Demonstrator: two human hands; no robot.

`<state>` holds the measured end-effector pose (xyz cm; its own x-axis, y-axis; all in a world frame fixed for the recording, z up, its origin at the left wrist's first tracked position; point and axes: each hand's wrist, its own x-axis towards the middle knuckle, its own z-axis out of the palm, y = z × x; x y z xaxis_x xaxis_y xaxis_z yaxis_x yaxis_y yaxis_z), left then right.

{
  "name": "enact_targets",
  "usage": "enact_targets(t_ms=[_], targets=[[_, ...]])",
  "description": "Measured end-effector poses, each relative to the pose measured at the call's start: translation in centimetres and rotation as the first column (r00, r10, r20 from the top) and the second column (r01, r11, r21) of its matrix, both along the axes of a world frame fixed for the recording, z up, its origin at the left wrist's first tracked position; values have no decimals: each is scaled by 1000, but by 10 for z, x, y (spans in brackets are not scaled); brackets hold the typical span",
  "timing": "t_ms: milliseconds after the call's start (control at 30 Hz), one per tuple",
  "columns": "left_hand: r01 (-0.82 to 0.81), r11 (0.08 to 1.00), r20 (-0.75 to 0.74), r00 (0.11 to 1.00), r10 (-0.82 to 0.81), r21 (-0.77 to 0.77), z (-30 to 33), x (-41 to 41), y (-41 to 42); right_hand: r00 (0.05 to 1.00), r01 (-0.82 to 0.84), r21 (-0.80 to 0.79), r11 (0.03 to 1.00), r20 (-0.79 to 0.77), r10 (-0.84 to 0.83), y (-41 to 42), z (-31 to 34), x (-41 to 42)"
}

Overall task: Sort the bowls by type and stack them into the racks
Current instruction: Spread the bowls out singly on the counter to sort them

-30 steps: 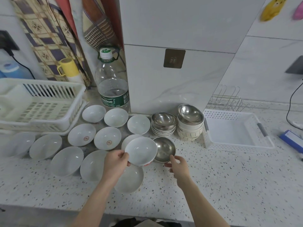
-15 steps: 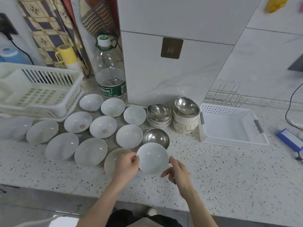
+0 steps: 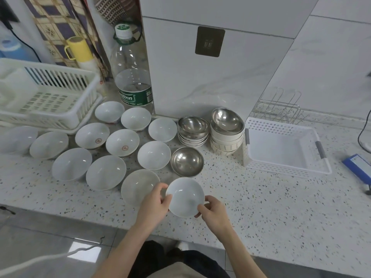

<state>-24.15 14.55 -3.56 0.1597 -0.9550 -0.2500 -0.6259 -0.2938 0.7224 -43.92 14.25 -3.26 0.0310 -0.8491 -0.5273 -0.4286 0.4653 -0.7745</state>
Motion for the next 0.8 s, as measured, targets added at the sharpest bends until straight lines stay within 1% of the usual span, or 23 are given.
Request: enact_targets(t_ms=[200,367,500,600,800], targets=[[34,999,128,991,-35,15,3,-1,2,999,-30,22,999,-11,30,-2,-5,1],[120,991,260,957,-132,61,8,-2,5,999,-38,42,998,-6,38,-1,-9,3],[156,981,304,935,-183,112,9,-5,8,999,-29,46,999,17,28,-1,-11,6],[151,978,335,923,-191,141,10,-7,8,999,-32,38,999,31,31,-3,-10,8],[141,974,345,918,-195,177,14,-5,9,998,-38,48,998,56,35,-4,-12,12]])
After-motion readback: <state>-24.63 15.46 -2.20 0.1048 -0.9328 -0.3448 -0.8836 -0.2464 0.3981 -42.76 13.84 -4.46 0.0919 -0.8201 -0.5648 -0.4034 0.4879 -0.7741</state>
